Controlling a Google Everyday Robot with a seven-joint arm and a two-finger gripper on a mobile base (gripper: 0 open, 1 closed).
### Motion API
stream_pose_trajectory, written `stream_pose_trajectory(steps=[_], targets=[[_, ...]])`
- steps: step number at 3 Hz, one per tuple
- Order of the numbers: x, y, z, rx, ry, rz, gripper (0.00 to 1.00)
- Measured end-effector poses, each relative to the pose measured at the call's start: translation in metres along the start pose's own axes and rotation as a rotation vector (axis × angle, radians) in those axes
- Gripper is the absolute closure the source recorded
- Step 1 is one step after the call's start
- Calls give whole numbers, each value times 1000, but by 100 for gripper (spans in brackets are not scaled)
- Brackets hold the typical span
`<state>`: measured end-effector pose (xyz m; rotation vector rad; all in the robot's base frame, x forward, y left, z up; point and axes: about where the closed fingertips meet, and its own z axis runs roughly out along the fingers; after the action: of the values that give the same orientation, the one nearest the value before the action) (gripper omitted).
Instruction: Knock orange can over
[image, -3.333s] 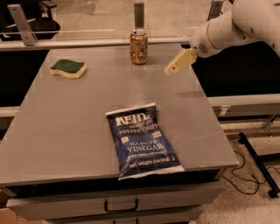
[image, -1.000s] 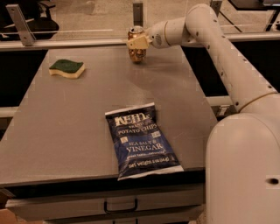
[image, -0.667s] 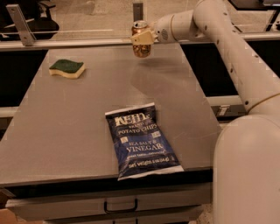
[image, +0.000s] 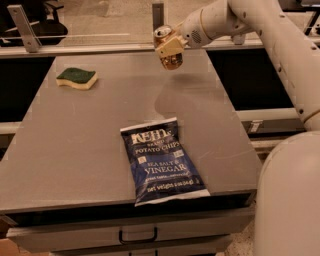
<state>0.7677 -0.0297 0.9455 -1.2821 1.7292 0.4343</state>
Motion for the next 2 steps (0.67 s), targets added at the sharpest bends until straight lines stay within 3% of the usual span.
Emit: stream_pose_trajectory(steps=[2], targets=[[16,41,-6,-79,246,-237,100]])
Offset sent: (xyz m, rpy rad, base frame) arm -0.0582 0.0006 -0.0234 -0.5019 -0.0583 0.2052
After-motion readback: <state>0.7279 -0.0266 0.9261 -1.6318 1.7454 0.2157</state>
